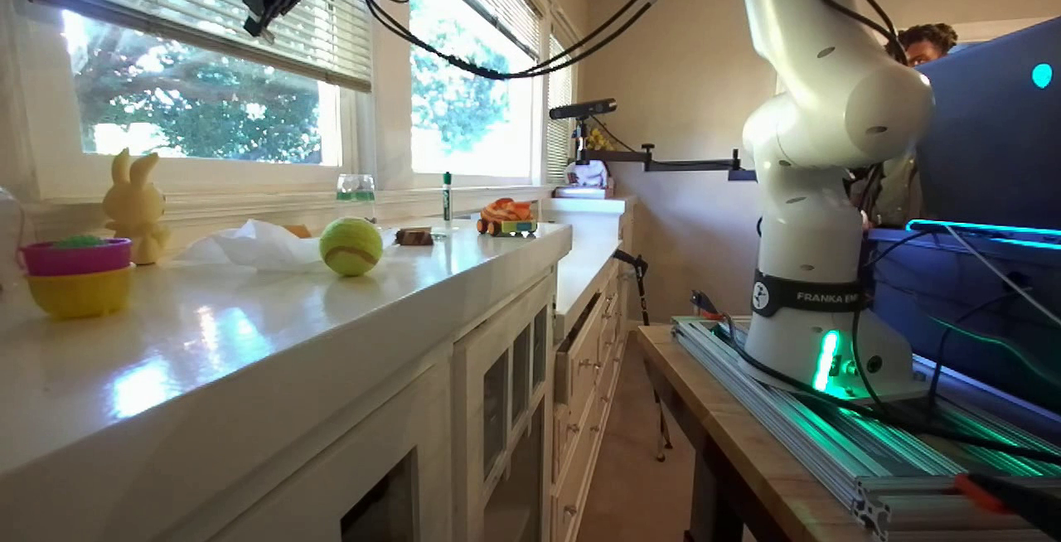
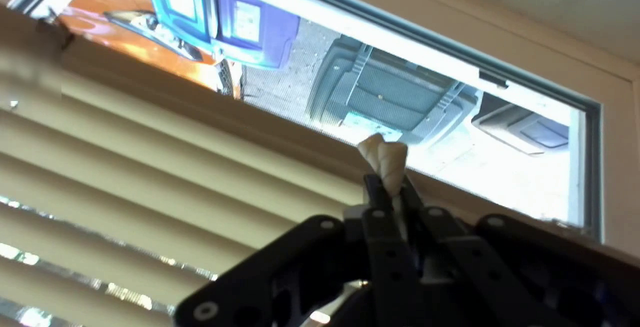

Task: Open the blinds of the window

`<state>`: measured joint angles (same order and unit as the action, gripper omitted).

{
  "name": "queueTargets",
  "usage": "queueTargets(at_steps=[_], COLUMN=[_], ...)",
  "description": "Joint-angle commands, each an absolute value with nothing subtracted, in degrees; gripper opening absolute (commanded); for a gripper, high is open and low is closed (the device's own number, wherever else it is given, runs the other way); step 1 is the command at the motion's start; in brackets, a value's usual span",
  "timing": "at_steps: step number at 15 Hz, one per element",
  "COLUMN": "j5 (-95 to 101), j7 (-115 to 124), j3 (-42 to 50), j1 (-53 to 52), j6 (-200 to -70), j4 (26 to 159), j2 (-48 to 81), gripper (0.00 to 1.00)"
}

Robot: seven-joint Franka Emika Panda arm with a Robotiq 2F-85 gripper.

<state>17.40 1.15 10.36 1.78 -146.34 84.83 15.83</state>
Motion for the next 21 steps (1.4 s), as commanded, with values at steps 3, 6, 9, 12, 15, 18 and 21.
queueTargets(at_steps=[3,6,9,12,15,18,21], j5=[11.4,9.6,9.0,9.7,10.2,10.3,11.4], j7=[-2.3,-3.9,-5.3,-6.5,-7.0,-7.0,-6.4], j3=[6.1,5.2,5.1,5.3,5.3,5.2,5.3], j1=[2.8,3.1,3.5,3.7,3.9,3.8,3.6], j6=[-135.2,-130.6,-127.6,-125.5,-126.0,-126.2,-126.6], j4=[91.5,92.4,92.9,93.3,94.3,95.8,96.3], j2=[10.8,9.9,10.0,10.7,11.5,12.3,13.2], gripper=[0.04,0.04,0.04,0.04,0.03,0.01,0.02])
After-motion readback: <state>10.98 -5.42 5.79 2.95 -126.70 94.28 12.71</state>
